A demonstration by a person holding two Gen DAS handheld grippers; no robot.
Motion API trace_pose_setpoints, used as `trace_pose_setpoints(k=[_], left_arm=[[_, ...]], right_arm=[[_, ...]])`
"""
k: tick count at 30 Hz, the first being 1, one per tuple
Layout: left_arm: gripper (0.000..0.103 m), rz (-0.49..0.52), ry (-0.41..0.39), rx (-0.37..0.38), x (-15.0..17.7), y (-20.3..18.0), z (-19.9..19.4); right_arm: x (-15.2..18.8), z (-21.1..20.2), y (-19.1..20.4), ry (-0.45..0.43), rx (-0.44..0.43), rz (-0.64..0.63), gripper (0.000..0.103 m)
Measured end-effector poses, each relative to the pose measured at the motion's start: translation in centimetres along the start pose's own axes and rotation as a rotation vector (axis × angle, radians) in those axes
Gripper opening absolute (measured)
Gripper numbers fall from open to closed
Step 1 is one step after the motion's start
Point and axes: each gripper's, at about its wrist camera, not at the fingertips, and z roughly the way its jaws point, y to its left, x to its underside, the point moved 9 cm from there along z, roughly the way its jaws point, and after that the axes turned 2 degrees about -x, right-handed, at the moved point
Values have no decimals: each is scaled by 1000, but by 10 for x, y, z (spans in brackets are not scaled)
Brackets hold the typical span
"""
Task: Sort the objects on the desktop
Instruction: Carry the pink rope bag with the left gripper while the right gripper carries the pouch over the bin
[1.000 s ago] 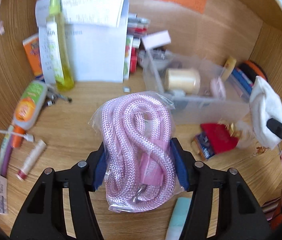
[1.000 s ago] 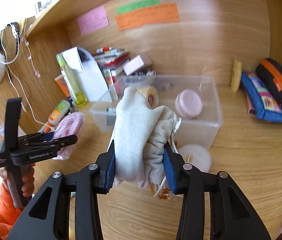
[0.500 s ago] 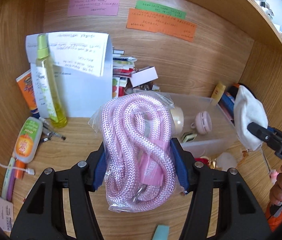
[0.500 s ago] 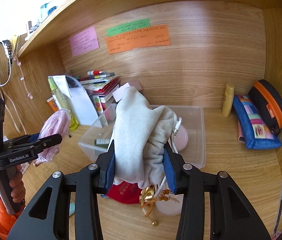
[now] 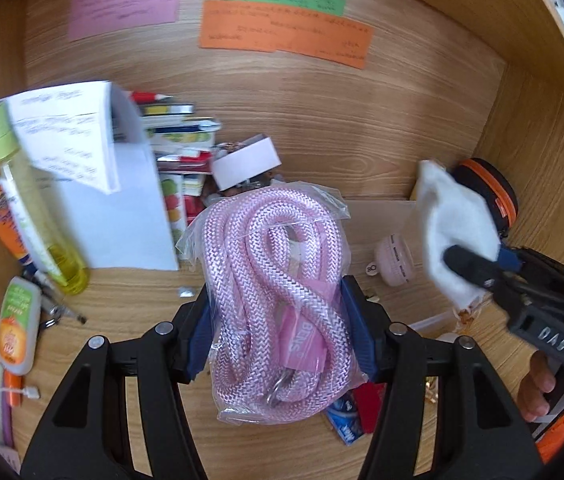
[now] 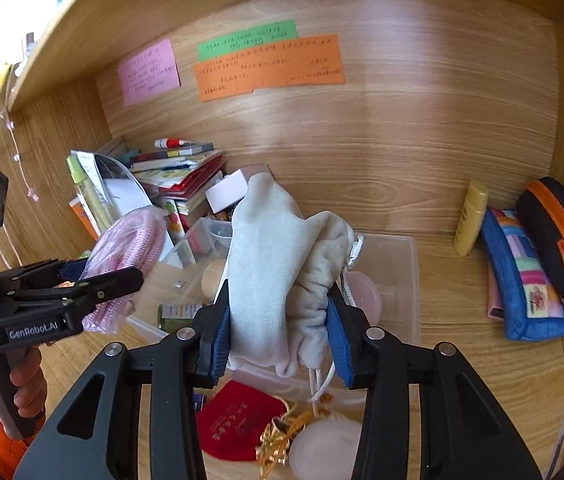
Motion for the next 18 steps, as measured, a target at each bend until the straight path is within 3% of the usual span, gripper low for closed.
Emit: trace_pose_setpoints(k=[6,11,18], left_arm=[[58,-6,40,7,-5,-6,28],[58,12,69,20,1,-10,49],[58,8,86,39,5,-8,54]], right_arm=[[12,32,-2,57,-36,50,38],[24,45,-7,94,22,34,38],[36,55,-3,140,22,10,39]])
